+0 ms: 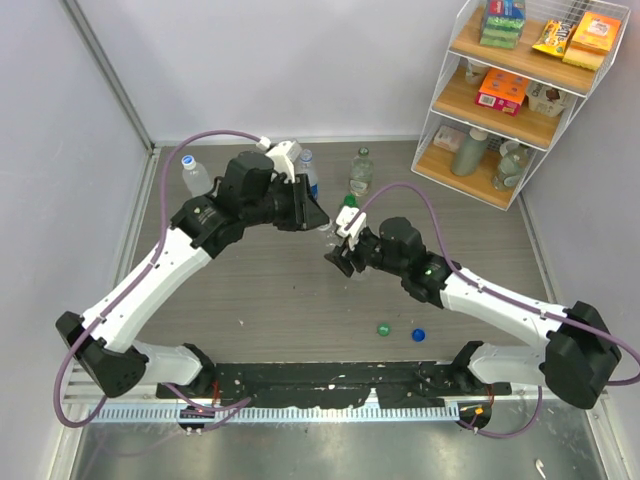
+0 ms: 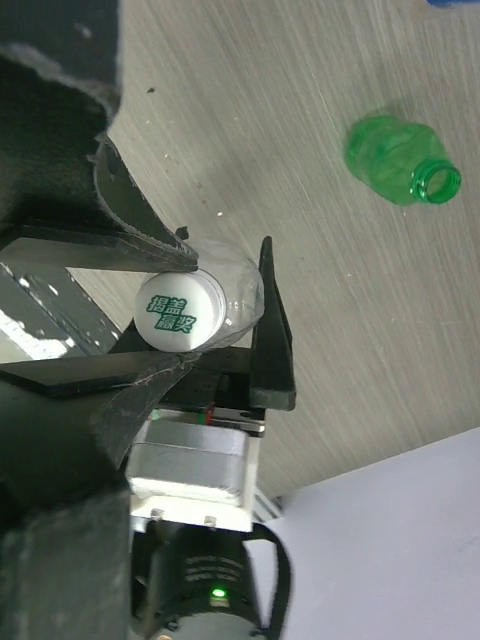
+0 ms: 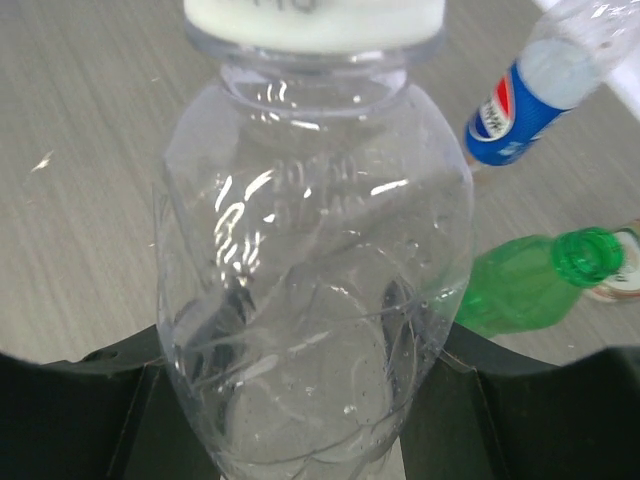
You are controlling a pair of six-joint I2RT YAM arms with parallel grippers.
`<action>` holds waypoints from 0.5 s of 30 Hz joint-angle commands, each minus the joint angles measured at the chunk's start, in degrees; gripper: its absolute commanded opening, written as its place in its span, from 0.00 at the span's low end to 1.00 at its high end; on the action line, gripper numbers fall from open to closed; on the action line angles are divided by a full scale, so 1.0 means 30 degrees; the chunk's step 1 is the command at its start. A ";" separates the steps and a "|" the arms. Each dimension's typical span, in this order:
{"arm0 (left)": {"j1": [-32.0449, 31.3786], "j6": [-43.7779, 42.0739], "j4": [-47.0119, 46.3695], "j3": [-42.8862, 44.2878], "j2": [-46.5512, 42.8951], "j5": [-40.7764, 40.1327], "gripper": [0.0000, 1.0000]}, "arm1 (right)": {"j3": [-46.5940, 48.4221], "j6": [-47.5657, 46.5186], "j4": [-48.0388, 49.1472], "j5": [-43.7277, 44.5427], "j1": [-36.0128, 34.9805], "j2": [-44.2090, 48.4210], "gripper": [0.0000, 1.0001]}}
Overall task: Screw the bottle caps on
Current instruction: Screw the bottle cap onto the plastic bottle.
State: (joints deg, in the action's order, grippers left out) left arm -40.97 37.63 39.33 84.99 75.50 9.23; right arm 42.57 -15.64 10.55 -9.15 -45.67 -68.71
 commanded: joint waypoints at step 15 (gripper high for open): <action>-0.0230 -0.8787 -0.0629 -0.4978 -0.2872 1.1687 0.37 | 0.2803 -0.0529 -0.1992 -1.1861 0.0223 0.1928 0.01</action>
State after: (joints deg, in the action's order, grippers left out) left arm -39.83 18.41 35.11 72.97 66.52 34.37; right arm 43.75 -16.32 -6.57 -36.36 -45.04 -63.99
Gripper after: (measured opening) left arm 0.362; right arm 0.591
